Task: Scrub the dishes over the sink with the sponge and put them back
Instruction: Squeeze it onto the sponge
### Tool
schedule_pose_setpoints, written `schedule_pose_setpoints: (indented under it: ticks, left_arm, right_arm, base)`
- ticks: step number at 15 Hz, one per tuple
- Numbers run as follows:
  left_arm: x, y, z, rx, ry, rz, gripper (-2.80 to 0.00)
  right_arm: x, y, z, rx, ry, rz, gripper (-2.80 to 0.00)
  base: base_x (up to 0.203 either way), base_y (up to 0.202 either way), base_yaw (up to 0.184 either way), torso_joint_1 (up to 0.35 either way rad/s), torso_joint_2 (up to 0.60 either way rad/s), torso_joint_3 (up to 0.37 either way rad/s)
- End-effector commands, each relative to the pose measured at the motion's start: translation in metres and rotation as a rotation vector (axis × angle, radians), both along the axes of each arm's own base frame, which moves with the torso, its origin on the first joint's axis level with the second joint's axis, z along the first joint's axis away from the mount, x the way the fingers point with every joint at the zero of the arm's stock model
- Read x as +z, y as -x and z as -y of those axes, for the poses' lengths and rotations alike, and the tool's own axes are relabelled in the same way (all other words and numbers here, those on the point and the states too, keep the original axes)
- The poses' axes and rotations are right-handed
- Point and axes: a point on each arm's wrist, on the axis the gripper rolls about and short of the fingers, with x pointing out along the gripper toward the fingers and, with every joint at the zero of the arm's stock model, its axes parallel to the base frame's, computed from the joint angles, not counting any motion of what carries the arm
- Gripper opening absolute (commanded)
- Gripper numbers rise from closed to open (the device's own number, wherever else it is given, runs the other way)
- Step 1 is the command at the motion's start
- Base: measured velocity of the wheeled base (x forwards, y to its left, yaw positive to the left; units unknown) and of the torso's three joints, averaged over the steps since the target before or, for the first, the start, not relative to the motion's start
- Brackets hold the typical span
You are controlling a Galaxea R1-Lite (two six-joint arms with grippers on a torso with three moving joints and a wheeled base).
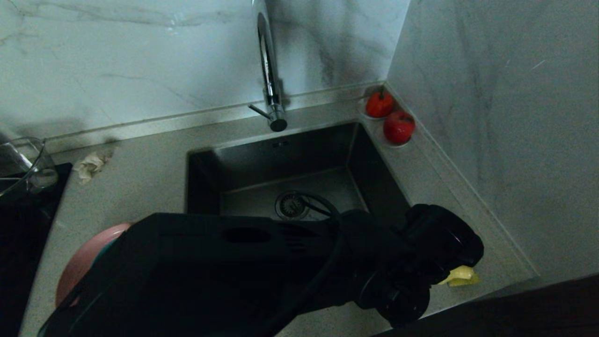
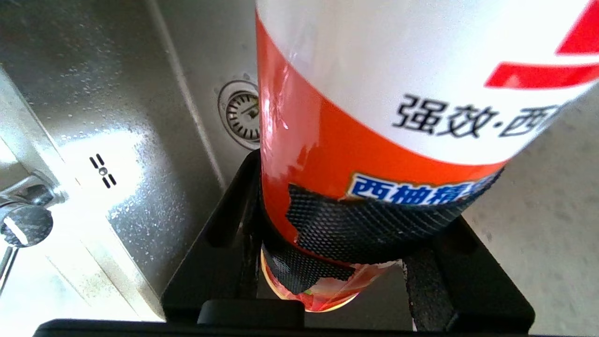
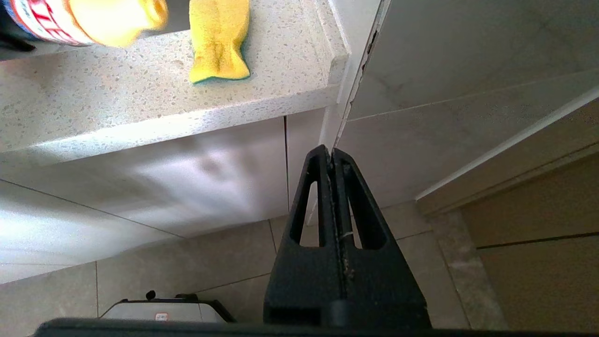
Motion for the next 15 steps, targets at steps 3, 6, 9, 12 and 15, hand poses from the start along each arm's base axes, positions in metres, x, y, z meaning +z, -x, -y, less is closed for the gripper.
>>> schedule_pose_setpoints:
  ticks: [3,6,9,12,15]
  left_arm:
    - [-0.020,-0.005,0.007,0.018,-0.028,0.016,-2.80]
    - [-0.023,-0.006,0.009,0.032,-0.037,0.034,-2.80]
    - [-0.027,-0.011,0.007,0.070,-0.059,0.068,-2.80]
    - [-0.034,-0.021,0.008,0.116,-0.059,0.126,-2.80]
    - [-0.037,-0.027,0.011,0.124,-0.042,0.147,-2.80]
  right_arm:
    - [0.000,0.000,0.000,0.000,0.000,0.000,-2.80]
    - [0.000,0.000,0.000,0.000,0.000,0.000,-2.80]
    - [0.000,0.000,0.000,0.000,0.000,0.000,-2.80]
    - [0.000,0.000,0.000,0.000,0.000,0.000,-2.80]
    - [0.000,0.000,0.000,0.000,0.000,0.000,-2.80]
  base:
    - [0.000,0.000,0.000,0.000,0.00,0.000]
    - [0.000,0.000,0.000,0.000,0.00,0.000]
    - [0.000,0.000,0.000,0.000,0.00,0.000]
    - [0.000,0.000,0.000,0.000,0.00,0.000]
    - [0.000,0.000,0.000,0.000,0.00,0.000]
